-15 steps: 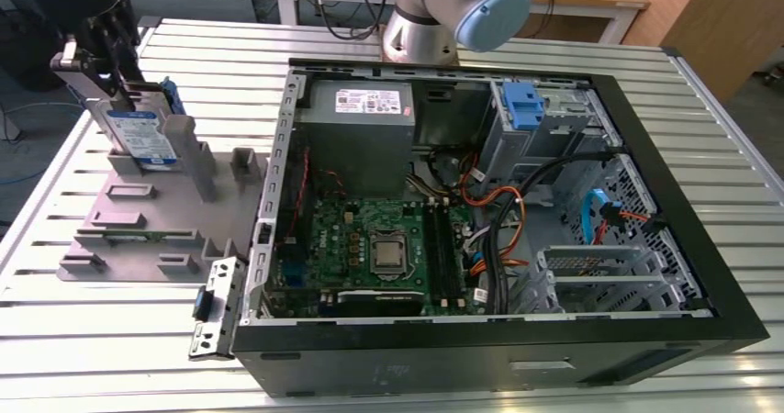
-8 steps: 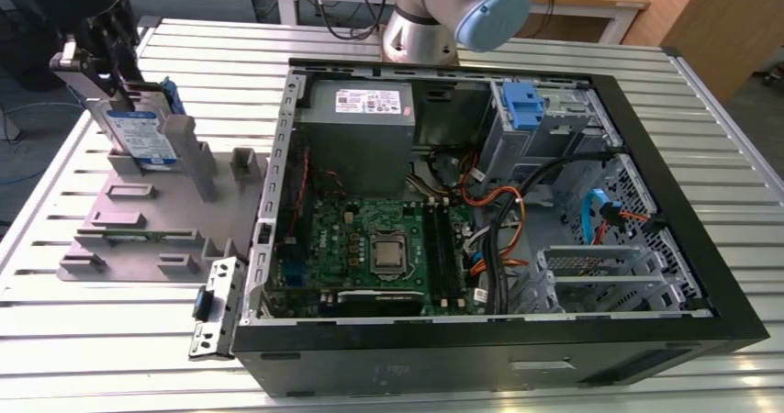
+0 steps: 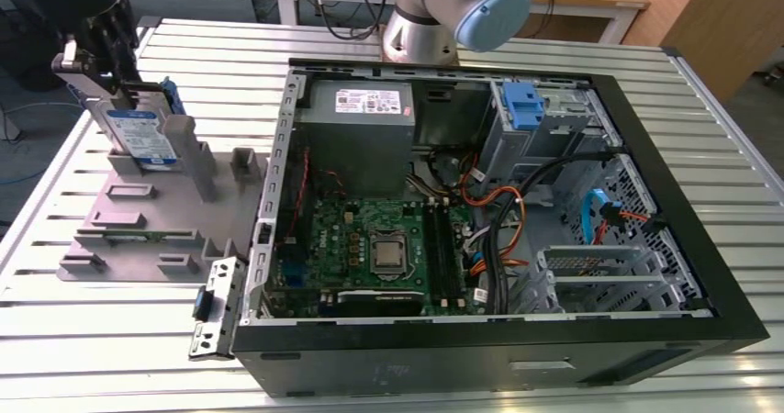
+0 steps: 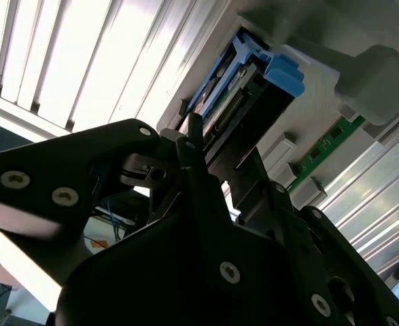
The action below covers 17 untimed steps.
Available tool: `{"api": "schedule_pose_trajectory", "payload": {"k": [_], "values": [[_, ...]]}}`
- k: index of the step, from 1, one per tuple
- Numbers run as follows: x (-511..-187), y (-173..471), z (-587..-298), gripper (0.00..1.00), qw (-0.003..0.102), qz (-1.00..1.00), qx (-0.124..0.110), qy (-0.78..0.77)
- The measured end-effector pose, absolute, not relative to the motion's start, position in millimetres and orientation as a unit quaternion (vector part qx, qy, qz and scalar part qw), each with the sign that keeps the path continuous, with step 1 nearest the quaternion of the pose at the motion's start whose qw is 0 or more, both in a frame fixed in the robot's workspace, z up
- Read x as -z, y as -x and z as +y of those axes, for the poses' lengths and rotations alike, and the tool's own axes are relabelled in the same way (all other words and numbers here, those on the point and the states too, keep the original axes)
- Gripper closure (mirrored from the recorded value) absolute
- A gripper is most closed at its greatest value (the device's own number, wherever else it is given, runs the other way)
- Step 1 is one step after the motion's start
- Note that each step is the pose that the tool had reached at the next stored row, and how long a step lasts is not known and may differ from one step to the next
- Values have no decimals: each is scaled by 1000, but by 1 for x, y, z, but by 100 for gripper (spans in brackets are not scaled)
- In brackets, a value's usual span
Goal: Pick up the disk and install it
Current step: 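Pick up the disk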
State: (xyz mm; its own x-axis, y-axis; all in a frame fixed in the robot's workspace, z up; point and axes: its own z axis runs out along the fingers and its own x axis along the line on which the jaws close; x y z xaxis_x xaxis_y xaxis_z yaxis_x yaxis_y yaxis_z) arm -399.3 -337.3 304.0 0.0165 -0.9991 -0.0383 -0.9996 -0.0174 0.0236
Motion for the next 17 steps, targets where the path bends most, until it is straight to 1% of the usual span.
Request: {"api": "schedule_pose_trajectory", "payload": {"k": [17], "values": [[-303, 399, -339, 58, 5, 701, -22, 713]]}}
